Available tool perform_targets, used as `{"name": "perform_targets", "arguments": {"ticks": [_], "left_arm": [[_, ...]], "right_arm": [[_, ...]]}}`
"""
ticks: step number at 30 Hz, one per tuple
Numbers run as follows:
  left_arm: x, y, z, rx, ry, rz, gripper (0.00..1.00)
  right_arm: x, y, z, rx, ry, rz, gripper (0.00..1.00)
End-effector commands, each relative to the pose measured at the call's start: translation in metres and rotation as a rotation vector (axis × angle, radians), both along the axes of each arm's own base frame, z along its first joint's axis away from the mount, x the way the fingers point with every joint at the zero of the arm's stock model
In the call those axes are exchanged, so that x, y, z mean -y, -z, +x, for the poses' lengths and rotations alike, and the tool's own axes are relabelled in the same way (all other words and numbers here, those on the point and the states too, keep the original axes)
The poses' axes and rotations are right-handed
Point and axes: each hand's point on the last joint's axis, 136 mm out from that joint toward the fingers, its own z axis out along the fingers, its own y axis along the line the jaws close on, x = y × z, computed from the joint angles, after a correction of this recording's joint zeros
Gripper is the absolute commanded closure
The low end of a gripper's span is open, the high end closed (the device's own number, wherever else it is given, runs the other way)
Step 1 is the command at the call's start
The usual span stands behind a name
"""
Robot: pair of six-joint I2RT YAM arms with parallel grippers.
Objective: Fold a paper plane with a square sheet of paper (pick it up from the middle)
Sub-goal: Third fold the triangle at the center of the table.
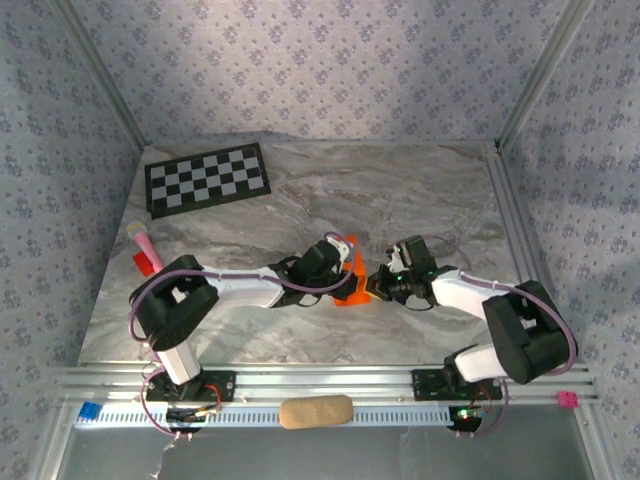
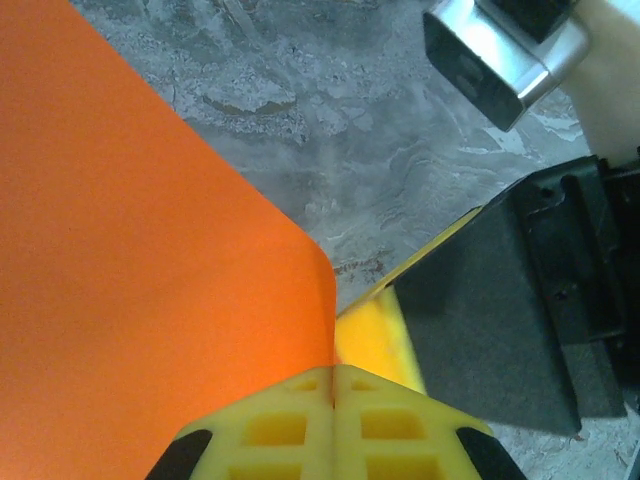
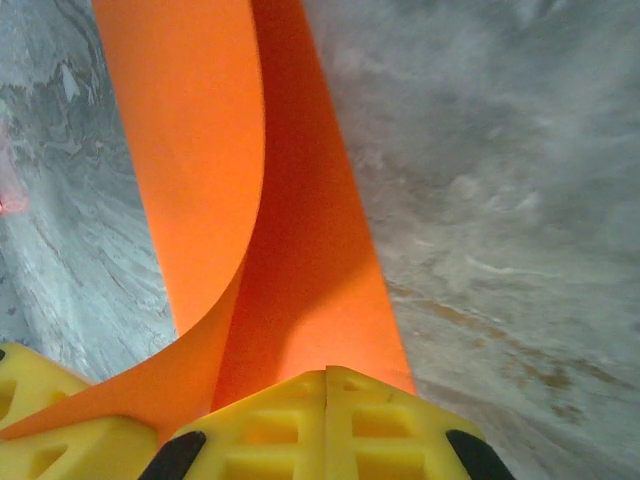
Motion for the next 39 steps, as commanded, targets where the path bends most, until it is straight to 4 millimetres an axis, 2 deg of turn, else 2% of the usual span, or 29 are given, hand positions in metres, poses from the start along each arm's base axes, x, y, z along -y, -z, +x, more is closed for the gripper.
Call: {"name": "perform_targets", "arguments": {"ticks": [1,5,10,13,21,39], "left_arm": [[0.0,0.003,0.002,-0.001,-0.014,-0.003,1.0],[-0.002,0.005,0.002,-0.002,-0.019,0.003,1.0],[-0.004,0.008,0.004,-0.024,-0.036,-0.02,1.0],[-0.008,0.012,0.006,-0.035,-0.046,-0.009,1.0],[-0.029,0.018,0.021,-0.048,-0.104,-0.013,0.99],[-0.039,0.034,0.033,0.0,-0.111,0.076,0.95]], "right_arm": [[-0.011,-0.007,0.008,0.015,-0.018,0.029,0.99],[-0.009,0.002,0.008,0.0,-0.018,-0.004,0.99],[0.009,0.03,-0.005,-0.083,-0.017,-0.102,1.0],[0.019,0.038,-0.01,-0.109,-0.001,-0.128,1.0],[0.022,0.039,-0.011,-0.114,-0.021,-0.143,1.0],[0.017,0.036,-0.007,-0.108,-0.028,-0.126,1.0]]}}
